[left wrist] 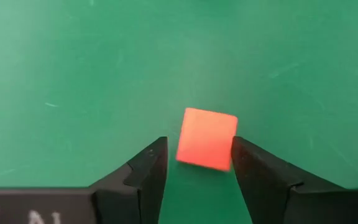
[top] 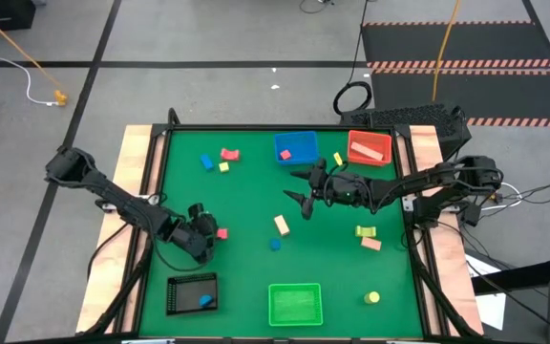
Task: Sort & place blocks by color
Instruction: Put the pink block into the blue bin
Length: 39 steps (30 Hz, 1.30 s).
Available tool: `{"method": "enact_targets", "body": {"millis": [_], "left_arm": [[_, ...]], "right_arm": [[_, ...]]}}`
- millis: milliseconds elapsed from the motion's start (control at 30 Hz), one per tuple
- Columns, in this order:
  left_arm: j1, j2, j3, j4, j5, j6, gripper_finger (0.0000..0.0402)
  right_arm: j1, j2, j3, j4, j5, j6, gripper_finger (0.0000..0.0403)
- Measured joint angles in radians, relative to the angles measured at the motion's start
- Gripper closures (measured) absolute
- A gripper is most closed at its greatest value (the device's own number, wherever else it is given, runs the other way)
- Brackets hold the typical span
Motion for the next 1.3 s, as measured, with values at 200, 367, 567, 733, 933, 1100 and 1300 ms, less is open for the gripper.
{"method": "enact_targets", "body": {"millis": [200, 367, 567, 733, 933, 1100, 1300], "left_arm": [[0.035, 0.0, 0.0, 0.004, 0.001, 0.006, 0.0168], [0.044, 0.0, 0.0, 0.044, 0.088, 0.006, 0.0137], [0.036, 0.0, 0.0, 0.077, 0.097, 0.087, 0.0131], [0.052, 0.018, 0.001, 0.078, 0.075, 0.133, 0.0131], [0.053, 0.112, 0.006, 0.093, 0.145, 0.103, 0.0131], [0.052, 0.153, 0.008, 0.12, 0.127, 0.05, 0.016], [0.055, 0.145, 0.002, 0.189, 0.113, 0.025, 0.027]], "right_arm": [[0.0, 0.0, 0.0, 0.0, 0.0, 0.0, 0.0121], [0.0, 0.0, 0.0, 0.0, -0.001, 0.021, 0.0121], [0.0, 0.0, 0.0, -0.012, -0.002, 0.026, 0.0121], [0.0, 0.0, 0.0, -0.028, -0.003, 0.026, 0.0121], [0.0, 0.0, 0.0, -0.06, -0.003, 0.056, 0.0121], [0.0, 0.0, 0.0, -0.06, -0.003, 0.058, 0.0121], [0.0, 0.0, 0.0, -0.072, -0.008, 0.202, 0.0122]]}}
